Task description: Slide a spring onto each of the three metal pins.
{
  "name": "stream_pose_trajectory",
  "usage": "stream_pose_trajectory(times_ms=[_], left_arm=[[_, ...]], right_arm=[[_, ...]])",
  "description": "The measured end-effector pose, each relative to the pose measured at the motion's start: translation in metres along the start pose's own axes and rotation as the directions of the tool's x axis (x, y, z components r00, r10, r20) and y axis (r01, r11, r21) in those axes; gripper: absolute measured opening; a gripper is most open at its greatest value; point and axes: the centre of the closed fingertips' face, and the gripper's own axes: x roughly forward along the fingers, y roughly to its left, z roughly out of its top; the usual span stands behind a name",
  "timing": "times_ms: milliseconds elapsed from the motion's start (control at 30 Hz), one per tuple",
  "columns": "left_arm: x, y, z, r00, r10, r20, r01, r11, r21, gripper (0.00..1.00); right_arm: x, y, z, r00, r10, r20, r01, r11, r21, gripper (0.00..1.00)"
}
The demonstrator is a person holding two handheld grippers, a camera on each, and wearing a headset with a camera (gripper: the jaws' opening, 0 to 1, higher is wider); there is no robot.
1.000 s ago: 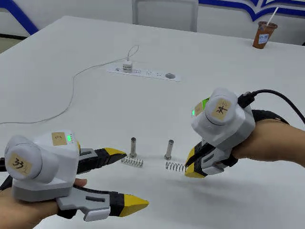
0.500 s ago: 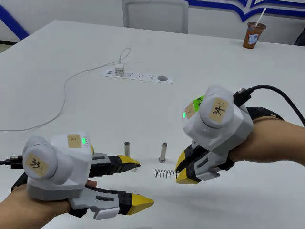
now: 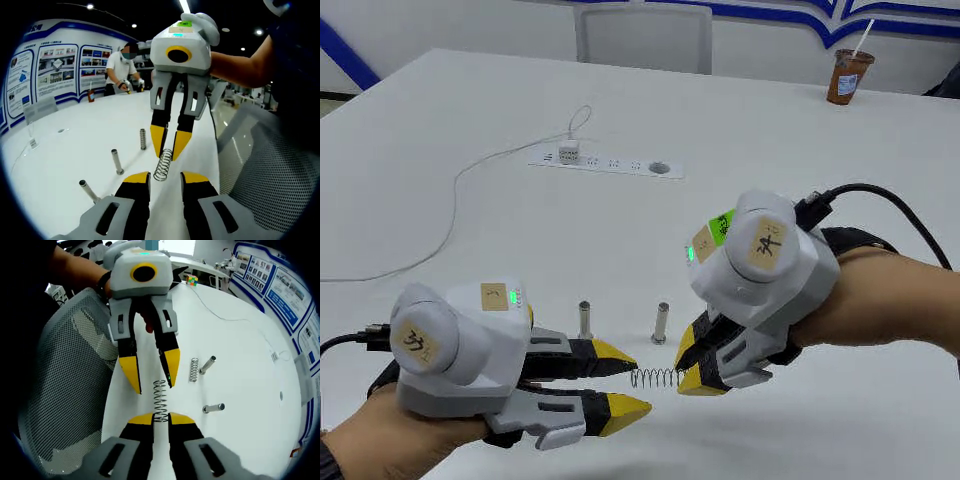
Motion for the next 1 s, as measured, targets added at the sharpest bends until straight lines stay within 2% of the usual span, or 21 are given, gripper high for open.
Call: stream_pose_trajectory(times_ms=[233, 500, 833, 1000], left_arm=[[0.003, -0.003, -0.001, 0.9999, -0.014, -0.008, 0.014, 1.0, 0.028, 0.19], [0.004, -0.003, -0.003, 0.9997, -0.018, -0.014, 0.019, 0.998, 0.062, 0.12], [0.004, -0.007, -0.003, 0.999, -0.043, -0.011, 0.044, 0.995, 0.085, 0.11], [0.004, -0.011, 0.002, 0.9986, -0.053, 0.0, 0.053, 0.995, 0.088, 0.1]], right_arm=[[0.001, 0.003, 0.002, 1.0, 0.001, -0.005, -0.001, 0.999, -0.042, 0.12], [-0.001, 0.007, 0.004, 1.0, 0.005, -0.007, -0.005, 0.998, -0.058, 0.12], [-0.001, 0.008, 0.002, 0.9999, 0.004, 0.015, -0.004, 1.0, -0.02, 0.12], [0.0, 0.01, -0.001, 0.9998, 0.003, 0.021, -0.003, 1.0, -0.005, 0.14]])
